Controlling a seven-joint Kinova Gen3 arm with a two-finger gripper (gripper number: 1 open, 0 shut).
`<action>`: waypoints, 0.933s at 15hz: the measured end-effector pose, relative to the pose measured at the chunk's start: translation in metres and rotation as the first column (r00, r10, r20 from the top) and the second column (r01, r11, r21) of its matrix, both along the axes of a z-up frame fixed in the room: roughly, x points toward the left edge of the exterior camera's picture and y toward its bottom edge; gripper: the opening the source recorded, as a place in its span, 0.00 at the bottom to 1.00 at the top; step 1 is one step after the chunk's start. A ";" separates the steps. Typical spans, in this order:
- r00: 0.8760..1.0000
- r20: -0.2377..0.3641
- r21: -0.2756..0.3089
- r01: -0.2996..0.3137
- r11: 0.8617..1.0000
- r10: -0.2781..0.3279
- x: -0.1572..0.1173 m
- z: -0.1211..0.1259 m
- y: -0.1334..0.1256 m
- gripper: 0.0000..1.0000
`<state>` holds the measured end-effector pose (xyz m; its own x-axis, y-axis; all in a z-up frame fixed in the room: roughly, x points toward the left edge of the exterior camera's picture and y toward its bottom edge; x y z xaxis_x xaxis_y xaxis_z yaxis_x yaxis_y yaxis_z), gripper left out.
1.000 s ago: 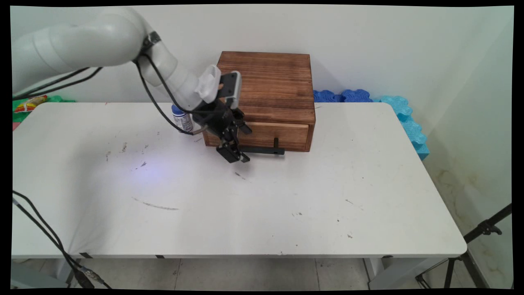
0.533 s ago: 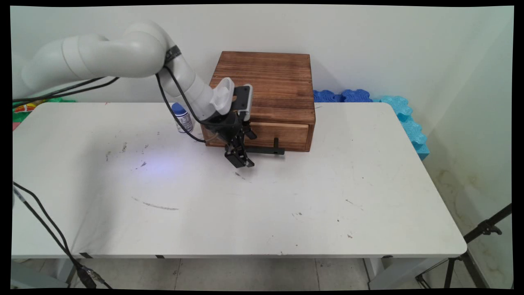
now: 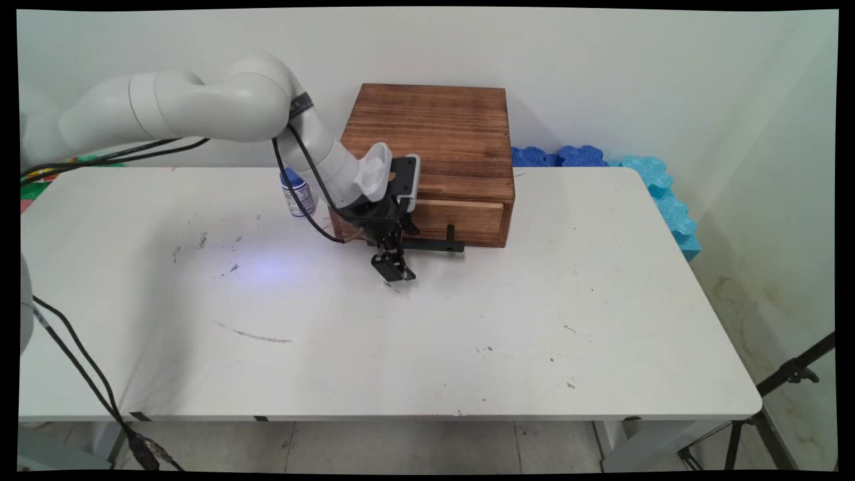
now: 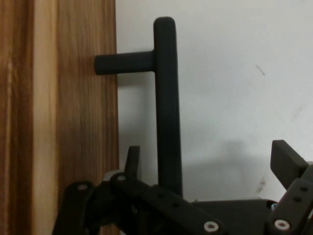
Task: Open the drawer
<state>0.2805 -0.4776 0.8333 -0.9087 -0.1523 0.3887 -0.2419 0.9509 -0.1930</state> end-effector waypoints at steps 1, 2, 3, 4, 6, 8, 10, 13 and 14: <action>1.000 0.004 0.003 -0.001 1.000 0.001 -0.001 -0.003 0.000 1.00; 1.000 0.007 0.007 -0.003 1.000 0.003 -0.002 -0.005 0.001 1.00; 1.000 0.010 0.011 -0.004 1.000 0.004 -0.002 -0.008 0.002 1.00; 1.000 0.012 0.014 -0.006 1.000 0.006 -0.003 -0.010 0.003 1.00; 1.000 0.014 0.022 -0.010 1.000 0.010 -0.005 -0.013 0.005 1.00; 1.000 0.014 0.028 -0.015 0.999 0.015 -0.006 -0.014 0.008 1.00; 1.000 0.011 0.036 -0.022 0.999 0.022 -0.008 -0.015 0.013 1.00; 1.000 0.007 0.049 -0.030 0.998 0.029 -0.010 -0.015 0.022 1.00; 0.999 0.004 0.055 -0.033 0.998 0.033 -0.011 -0.014 0.026 1.00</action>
